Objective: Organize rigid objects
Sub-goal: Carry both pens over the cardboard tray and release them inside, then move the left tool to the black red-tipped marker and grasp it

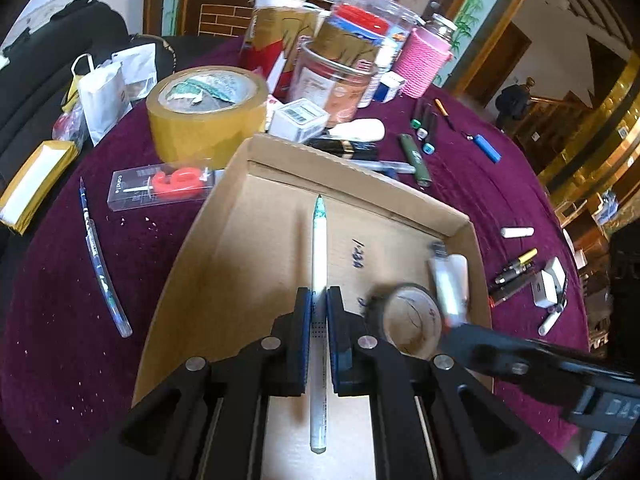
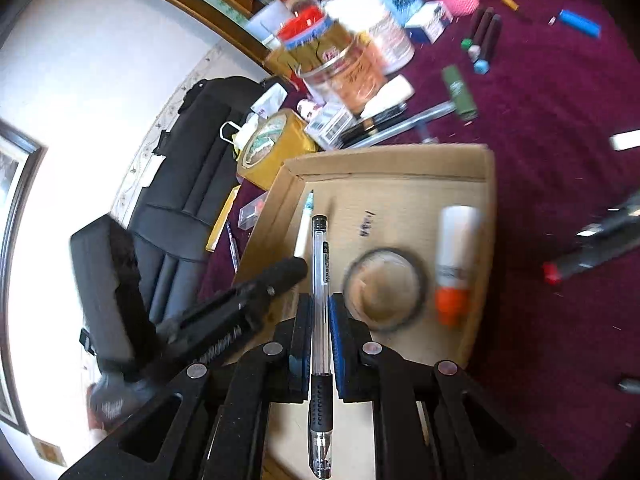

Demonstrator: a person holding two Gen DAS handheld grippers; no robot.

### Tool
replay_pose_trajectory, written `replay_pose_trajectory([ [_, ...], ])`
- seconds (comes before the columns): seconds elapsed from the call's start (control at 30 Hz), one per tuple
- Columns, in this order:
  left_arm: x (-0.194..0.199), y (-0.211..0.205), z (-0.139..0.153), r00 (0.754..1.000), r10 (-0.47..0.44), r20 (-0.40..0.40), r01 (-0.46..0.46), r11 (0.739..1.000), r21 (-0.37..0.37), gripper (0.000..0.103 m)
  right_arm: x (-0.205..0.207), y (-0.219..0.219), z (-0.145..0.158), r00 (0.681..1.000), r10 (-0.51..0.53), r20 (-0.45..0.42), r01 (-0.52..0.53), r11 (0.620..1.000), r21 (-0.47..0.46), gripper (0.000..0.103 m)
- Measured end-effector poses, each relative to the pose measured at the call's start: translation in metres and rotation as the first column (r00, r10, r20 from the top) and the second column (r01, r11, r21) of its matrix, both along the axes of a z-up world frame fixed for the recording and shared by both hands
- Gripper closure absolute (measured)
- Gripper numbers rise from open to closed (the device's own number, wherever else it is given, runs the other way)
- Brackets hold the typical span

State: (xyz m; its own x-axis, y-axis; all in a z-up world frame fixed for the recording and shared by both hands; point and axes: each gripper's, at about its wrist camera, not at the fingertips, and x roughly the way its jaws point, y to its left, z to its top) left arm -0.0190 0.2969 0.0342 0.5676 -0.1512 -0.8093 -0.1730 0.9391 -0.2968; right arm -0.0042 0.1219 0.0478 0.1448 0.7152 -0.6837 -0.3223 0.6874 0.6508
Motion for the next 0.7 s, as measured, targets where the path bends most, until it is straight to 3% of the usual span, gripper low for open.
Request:
replay_pose_trajectory([
  [0.1, 0.000, 0.008, 0.003, 1.000, 0.020, 0.014, -0.020, 1.000, -0.017, 0.095, 0.015, 0.017, -0.012, 0.999, -0.010, -0.032, 0.010, 1.000, -0.002, 0.092],
  [0.17, -0.005, 0.013, 0.009, 0.999, 0.025, 0.038, -0.024, 0.999, -0.033, 0.086, 0.023, 0.027, -0.020, 0.999, -0.017, -0.052, 0.016, 1.000, -0.019, 0.092],
  [0.23, -0.014, 0.018, 0.016, 0.997, 0.038, 0.070, -0.034, 0.998, -0.053, 0.059, 0.029, 0.034, -0.024, 0.998, -0.011, -0.054, 0.009, 0.999, -0.038, 0.091],
  [0.37, -0.031, 0.026, 0.030, 0.990, 0.064, 0.129, -0.057, 0.997, -0.060, 0.050, 0.036, 0.042, -0.029, 0.999, -0.009, -0.052, 0.005, 0.998, -0.066, 0.090],
  [0.43, -0.037, 0.027, 0.034, 0.987, 0.069, 0.142, -0.058, 0.995, -0.078, 0.036, 0.035, 0.040, -0.027, 1.000, -0.008, -0.025, 0.006, 0.997, -0.083, 0.084],
  [0.57, -0.046, 0.020, 0.040, 0.987, 0.057, 0.151, -0.042, 0.994, -0.102, 0.032, 0.028, 0.023, -0.009, 0.998, -0.008, 0.064, 0.013, 0.996, -0.093, 0.049],
  [0.7, -0.055, 0.001, 0.047, 0.987, 0.019, 0.162, 0.004, 0.990, -0.139, 0.031, 0.015, -0.024, 0.023, 0.981, -0.039, 0.191, 0.056, 0.995, -0.083, 0.042],
])
